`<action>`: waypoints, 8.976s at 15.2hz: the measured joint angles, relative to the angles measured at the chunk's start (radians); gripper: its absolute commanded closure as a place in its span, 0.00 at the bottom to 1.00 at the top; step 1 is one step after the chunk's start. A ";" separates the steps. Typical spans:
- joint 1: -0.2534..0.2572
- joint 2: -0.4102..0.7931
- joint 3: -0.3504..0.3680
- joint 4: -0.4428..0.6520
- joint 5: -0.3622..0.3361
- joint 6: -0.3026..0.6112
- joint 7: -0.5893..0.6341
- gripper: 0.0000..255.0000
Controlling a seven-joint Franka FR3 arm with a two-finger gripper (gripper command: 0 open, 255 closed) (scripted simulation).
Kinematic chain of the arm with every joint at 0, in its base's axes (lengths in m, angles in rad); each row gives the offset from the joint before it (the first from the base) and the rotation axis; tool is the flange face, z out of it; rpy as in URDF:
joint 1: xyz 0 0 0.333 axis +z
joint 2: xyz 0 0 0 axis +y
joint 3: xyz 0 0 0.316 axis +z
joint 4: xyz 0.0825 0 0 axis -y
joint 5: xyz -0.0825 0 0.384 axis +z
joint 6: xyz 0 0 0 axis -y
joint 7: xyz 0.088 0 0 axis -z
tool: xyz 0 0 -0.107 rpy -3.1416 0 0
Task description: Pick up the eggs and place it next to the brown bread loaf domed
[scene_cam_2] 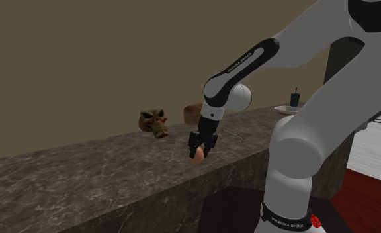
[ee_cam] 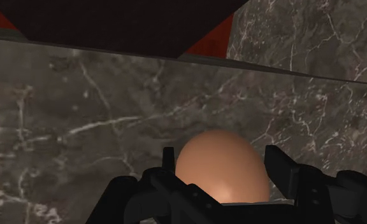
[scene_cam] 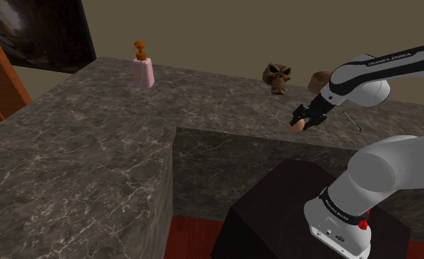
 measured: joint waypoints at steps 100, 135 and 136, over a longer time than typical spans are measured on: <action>-0.327 1.382 -0.134 1.879 0.730 -0.838 -0.472 1.00; -0.295 1.427 -0.115 1.709 0.766 -0.658 -0.563 0.00; -0.305 1.429 -0.116 1.738 0.763 -0.680 -0.553 0.00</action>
